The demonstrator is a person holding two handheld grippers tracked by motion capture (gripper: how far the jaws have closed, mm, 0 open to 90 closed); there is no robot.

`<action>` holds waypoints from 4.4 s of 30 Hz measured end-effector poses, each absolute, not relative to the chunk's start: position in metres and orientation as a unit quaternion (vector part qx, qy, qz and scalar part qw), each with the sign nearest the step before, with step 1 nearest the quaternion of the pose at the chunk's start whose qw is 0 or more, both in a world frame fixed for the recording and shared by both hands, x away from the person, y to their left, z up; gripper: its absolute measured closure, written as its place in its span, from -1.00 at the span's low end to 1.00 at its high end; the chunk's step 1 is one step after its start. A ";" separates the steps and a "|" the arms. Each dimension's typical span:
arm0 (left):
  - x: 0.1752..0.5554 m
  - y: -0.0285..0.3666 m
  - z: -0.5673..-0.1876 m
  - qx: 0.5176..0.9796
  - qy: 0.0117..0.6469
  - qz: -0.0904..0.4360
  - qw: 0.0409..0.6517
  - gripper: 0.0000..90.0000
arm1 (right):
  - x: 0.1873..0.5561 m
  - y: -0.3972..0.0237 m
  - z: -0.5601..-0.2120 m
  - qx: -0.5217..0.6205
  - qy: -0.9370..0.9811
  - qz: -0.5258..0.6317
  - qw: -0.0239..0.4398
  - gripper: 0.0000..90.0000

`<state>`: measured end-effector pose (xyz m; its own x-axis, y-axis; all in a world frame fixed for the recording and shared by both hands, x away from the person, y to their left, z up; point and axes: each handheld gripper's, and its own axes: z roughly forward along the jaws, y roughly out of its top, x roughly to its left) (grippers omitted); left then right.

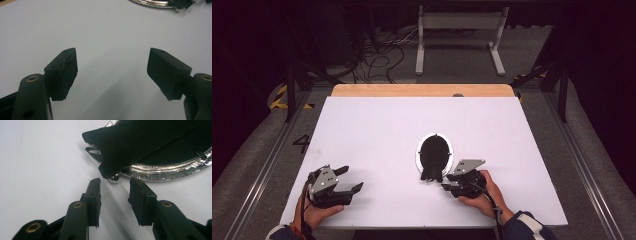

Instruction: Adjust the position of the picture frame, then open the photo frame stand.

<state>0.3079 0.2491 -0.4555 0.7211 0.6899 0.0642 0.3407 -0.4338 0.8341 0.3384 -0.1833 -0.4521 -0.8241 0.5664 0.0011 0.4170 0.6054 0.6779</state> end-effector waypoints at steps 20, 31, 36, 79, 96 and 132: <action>0.309 0.247 -0.460 0.833 0.311 0.196 0.414 -0.55 | 0.343 -0.172 -0.449 0.285 0.895 0.326 0.107 0.47; 0.310 0.246 -0.461 0.835 0.310 0.195 0.411 -0.56 | 0.346 -0.177 -0.452 0.305 0.877 0.366 0.065 0.54; 0.310 0.245 -0.461 0.835 0.311 0.193 0.410 -0.57 | 0.349 -0.181 -0.453 0.320 0.865 0.386 0.039 0.46; 0.323 0.225 -0.467 0.853 0.293 0.184 0.390 -0.62 | 0.392 -0.198 -0.466 0.469 0.712 0.494 -0.171 0.19; 0.327 0.218 -0.464 0.854 0.284 0.184 0.396 -0.62 | 0.402 -0.196 -0.468 0.483 0.698 0.499 -0.173 0.21; 0.427 0.118 -0.459 0.860 0.264 0.071 0.431 -0.60 | 0.402 -0.192 -0.460 0.387 0.770 0.496 -0.109 0.25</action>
<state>0.4271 0.1176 -0.4592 0.8502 0.5158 -0.1057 0.3932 -0.4884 0.7790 0.4020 -0.1921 -0.4601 -0.6768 0.4871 0.5520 0.7040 0.2091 0.6787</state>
